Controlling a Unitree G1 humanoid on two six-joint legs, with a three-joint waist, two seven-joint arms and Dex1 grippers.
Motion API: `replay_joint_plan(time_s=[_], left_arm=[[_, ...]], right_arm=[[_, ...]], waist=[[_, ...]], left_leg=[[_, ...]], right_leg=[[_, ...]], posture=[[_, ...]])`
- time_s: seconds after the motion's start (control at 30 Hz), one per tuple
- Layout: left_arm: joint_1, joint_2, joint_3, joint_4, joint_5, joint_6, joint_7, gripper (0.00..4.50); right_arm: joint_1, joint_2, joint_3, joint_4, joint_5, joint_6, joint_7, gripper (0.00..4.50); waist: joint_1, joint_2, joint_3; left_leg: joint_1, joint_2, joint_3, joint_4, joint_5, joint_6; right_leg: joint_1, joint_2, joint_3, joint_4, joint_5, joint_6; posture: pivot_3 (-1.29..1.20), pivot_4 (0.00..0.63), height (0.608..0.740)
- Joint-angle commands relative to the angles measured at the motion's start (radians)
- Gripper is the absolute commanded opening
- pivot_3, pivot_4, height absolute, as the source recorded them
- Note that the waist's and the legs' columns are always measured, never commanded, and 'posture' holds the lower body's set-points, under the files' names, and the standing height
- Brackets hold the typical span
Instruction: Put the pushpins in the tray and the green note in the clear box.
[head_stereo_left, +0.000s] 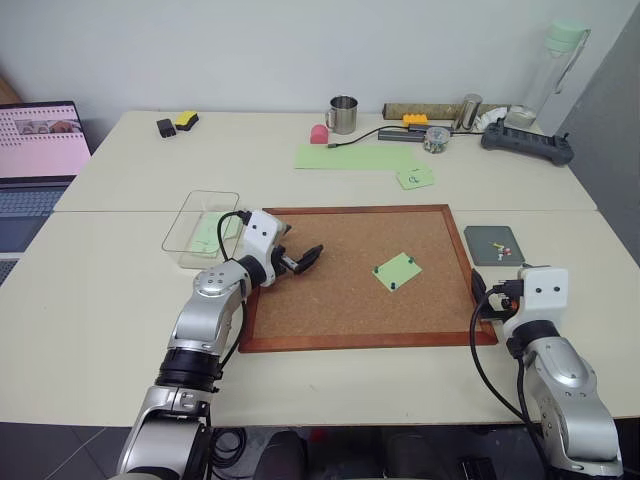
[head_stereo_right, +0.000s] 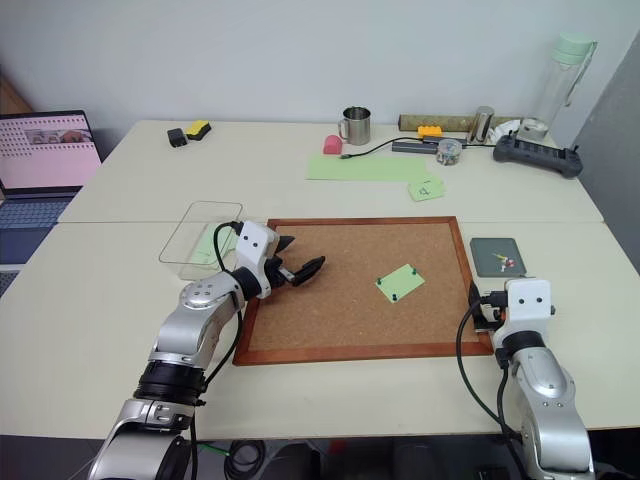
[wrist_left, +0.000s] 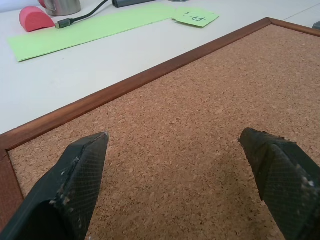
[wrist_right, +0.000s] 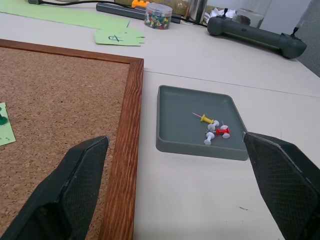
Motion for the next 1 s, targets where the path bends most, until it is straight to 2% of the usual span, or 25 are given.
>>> replay_joint_plan(time_s=[0.03,1.0], left_arm=[[-0.007,0.008,0.01,-0.038,0.0,-0.013,0.003,4.46],[-0.003,0.009,0.016,-0.048,-0.018,-0.014,-0.028,4.46]], right_arm=[[-0.01,-0.008,-0.015,-0.029,-0.004,-0.01,0.003,4.5],[-0.004,-0.005,-0.017,-0.038,-0.007,-0.007,0.008,4.5]], waist=[[0.0,0.0,0.0],[0.0,0.0,0.0]], left_leg=[[0.0,0.0,0.0,0.0,0.0,0.0],[0.0,0.0,0.0,0.0,0.0,0.0]], right_leg=[[0.0,0.0,0.0,0.0,0.0,0.0],[0.0,0.0,0.0,0.0,0.0,0.0]], posture=[[0.0,0.15,0.74],[0.0,0.15,0.74]])
